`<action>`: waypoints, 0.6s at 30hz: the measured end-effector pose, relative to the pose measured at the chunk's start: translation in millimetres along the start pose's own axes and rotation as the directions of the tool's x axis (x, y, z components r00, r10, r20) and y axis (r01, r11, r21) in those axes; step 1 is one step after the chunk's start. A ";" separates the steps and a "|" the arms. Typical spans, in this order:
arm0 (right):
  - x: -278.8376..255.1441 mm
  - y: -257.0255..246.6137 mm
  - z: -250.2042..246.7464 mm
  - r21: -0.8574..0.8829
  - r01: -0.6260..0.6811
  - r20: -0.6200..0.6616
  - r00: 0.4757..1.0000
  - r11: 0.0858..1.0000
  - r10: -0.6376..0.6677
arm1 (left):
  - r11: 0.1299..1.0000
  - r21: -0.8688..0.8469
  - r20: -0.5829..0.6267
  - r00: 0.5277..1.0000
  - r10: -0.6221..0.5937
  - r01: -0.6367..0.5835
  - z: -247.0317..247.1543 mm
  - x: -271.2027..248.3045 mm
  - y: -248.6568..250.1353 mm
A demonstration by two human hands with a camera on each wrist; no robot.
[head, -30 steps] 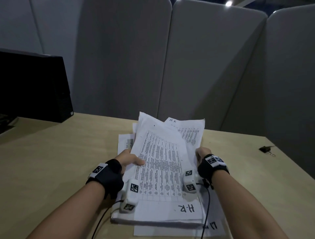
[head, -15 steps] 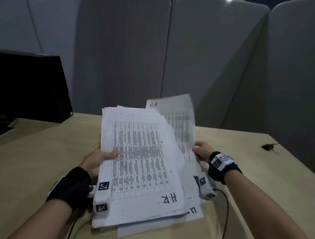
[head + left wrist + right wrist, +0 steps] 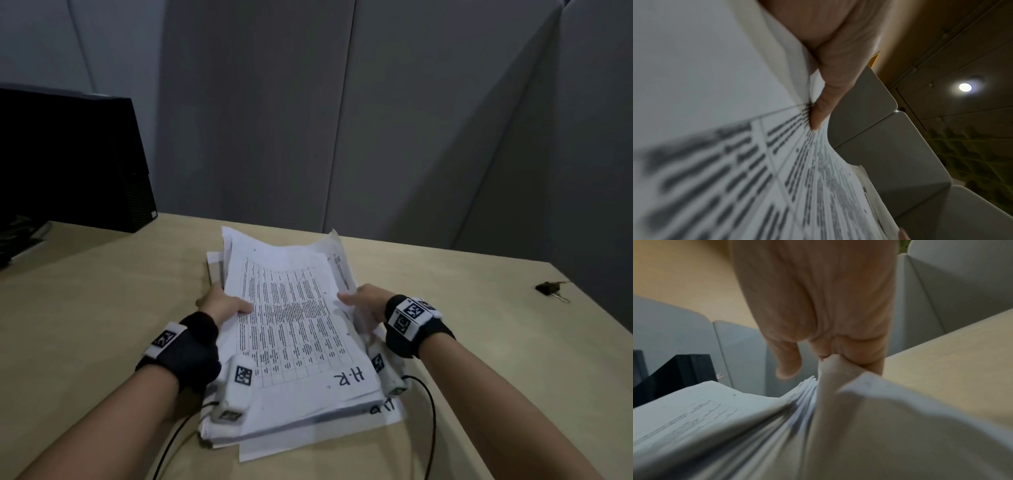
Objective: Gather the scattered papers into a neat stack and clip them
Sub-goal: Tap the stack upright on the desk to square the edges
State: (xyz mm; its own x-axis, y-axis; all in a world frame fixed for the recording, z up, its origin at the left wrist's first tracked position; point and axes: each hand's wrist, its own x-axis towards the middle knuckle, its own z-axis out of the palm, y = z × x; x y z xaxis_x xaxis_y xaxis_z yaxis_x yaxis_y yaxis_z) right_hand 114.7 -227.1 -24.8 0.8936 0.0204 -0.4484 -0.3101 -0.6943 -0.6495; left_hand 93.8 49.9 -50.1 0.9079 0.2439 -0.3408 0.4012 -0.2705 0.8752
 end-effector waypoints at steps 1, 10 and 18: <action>-1.0 1.6 -1.4 -0.012 -0.008 -0.002 1.000 1.000 0.008 | 0.998 -0.062 0.045 0.999 0.004 -0.001 -2.1 -5.4 6.7; -26.6 30.8 -16.5 0.421 0.199 0.014 0.974 0.885 -0.226 | 0.885 -0.419 0.143 0.948 0.286 -0.204 -16.3 -33.6 17.4; -71.3 17.0 -20.3 0.658 0.481 -0.211 0.857 0.580 -0.471 | 0.790 -0.448 0.239 0.796 0.556 -0.418 -18.0 -72.7 56.4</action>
State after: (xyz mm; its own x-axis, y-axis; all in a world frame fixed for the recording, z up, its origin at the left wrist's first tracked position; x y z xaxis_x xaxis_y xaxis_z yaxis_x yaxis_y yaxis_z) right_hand 52.3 -254.9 8.6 0.9799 0.1927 0.0510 0.0360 0.0806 -0.9961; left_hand 48.2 33.6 30.2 0.9748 -0.1787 0.1334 -0.1165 0.1017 0.9880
